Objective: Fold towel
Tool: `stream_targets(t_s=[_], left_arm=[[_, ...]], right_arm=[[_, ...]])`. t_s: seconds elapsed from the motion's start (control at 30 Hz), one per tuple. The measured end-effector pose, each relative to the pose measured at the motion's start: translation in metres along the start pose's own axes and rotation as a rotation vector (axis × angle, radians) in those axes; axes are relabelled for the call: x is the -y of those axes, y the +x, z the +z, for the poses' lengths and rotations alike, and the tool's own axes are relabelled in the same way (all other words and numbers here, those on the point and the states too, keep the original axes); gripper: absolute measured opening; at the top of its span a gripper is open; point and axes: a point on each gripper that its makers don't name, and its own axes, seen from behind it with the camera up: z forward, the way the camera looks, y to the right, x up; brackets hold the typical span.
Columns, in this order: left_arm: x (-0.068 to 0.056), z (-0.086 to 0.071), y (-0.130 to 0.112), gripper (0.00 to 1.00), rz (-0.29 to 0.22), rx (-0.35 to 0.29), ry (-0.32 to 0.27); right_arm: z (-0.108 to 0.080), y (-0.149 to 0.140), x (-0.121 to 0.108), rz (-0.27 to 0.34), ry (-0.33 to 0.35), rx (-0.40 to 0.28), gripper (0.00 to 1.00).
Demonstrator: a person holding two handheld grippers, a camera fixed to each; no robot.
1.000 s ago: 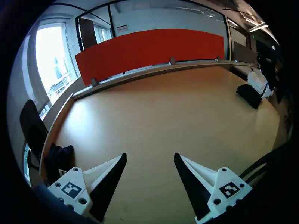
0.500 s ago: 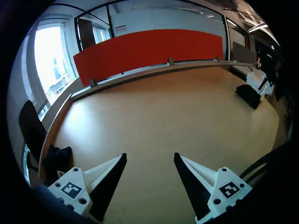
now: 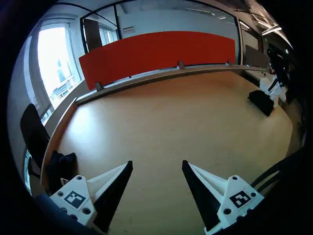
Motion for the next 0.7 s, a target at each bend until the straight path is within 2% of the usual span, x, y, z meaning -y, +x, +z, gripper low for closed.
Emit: stream_targets(t_s=[0.2, 0.3, 0.7], left_arm=[[-0.001, 0.001, 0.000, 0.93, -0.001, 0.002, 0.000], [-0.001, 0.002, 0.000, 0.93, -0.001, 0.002, 0.000], [-0.002, 0.004, 0.003, 0.93, 0.004, 0.006, 0.001]], right_arm=[[0.005, 0.010, 0.002, 0.128, 0.016, -0.016, 0.95], [0.008, 0.013, 0.003, 0.172, 0.022, -0.025, 0.97], [0.019, 0.020, -0.001, 0.251, 0.019, -0.030, 0.97]])
